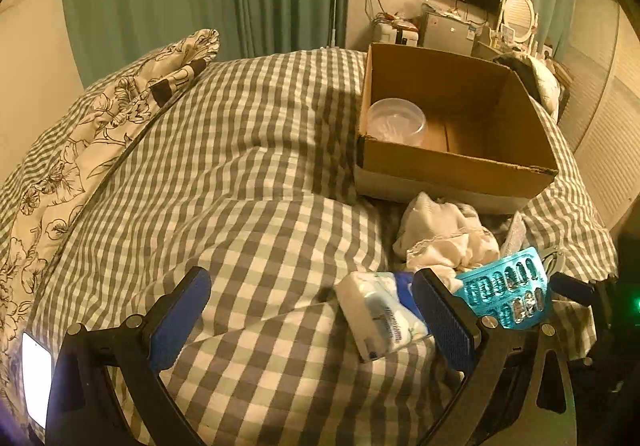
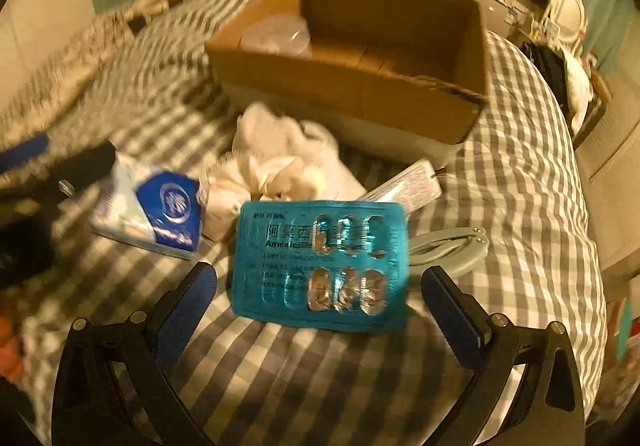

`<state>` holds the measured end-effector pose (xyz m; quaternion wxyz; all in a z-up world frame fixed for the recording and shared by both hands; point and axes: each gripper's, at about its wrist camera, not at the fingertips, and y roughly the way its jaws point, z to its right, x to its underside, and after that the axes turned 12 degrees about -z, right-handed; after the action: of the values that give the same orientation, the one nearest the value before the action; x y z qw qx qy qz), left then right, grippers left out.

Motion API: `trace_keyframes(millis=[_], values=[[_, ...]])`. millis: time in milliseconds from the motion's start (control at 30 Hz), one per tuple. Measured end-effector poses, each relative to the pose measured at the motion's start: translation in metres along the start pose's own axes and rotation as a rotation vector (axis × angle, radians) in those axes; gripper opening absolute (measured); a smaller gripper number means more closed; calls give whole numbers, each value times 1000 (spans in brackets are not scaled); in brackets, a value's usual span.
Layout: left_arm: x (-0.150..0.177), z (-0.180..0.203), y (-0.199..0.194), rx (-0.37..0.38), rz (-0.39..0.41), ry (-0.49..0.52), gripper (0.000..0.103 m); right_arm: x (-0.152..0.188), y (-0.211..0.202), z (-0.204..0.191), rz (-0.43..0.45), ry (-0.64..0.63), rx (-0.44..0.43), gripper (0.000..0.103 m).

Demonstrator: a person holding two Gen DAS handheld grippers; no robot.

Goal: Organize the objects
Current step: 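Grasp the tissue pack with the left tool while the right tool grasps the teal blister pack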

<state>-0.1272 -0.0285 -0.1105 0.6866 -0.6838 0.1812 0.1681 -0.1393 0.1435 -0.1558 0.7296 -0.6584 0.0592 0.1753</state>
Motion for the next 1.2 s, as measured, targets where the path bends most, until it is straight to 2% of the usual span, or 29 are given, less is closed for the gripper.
trace_keyframes(millis=[167, 333, 400, 633, 767, 800, 833, 900, 967, 1067, 1200], values=[[1, -1, 8, 12, -30, 3, 103, -9, 12, -11, -26, -25, 40, 103], [3, 0, 10, 16, -42, 13, 103, -8, 19, -18, -41, -44, 116, 103], [4, 4, 14, 17, -57, 30, 102, -7, 17, -14, -32, -30, 107, 99], [4, 14, 24, 29, -104, 70, 95, 4, -5, 7, 38, 24, 40, 99], [-1, 21, 33, 77, -139, 81, 90, 9, -17, 14, 82, 41, 26, 99], [-2, 24, 36, 83, -151, 89, 87, 8, -19, 14, 85, 41, 30, 99], [-1, 26, 39, 85, -164, 103, 80, 9, -21, 16, 85, 43, 32, 99], [1, 31, 39, 81, -166, 128, 74, 11, -23, 22, 87, 54, 17, 99], [3, 35, 37, 102, -160, 153, 53, 11, -27, 27, 94, 68, 3, 99], [7, 38, 30, 109, -141, 164, 42, 13, -34, 33, 109, 82, 10, 99], [10, 35, 12, 140, -96, 158, 34, 16, -41, 38, 124, 91, 11, 99]])
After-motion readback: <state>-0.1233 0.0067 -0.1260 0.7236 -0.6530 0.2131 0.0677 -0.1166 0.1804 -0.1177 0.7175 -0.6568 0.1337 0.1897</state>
